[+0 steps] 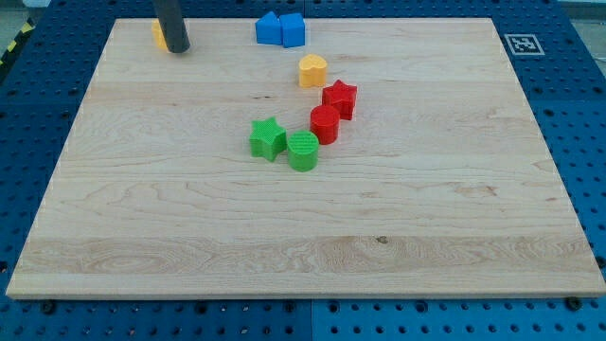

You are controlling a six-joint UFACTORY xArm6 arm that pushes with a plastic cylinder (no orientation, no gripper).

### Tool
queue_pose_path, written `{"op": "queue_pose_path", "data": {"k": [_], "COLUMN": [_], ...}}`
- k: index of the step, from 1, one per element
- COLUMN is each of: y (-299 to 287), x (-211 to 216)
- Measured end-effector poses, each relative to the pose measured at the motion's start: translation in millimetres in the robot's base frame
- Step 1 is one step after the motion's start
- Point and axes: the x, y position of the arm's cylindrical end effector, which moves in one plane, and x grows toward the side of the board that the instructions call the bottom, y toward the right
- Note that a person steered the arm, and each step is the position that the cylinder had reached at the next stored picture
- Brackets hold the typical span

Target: Drag the arm to the top right of the red star

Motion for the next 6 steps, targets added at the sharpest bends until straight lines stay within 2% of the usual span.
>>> {"op": "queue_pose_path", "data": {"k": [1, 3, 5, 6], "y": [24, 161, 292, 300], "x": [1, 16, 54, 85]}}
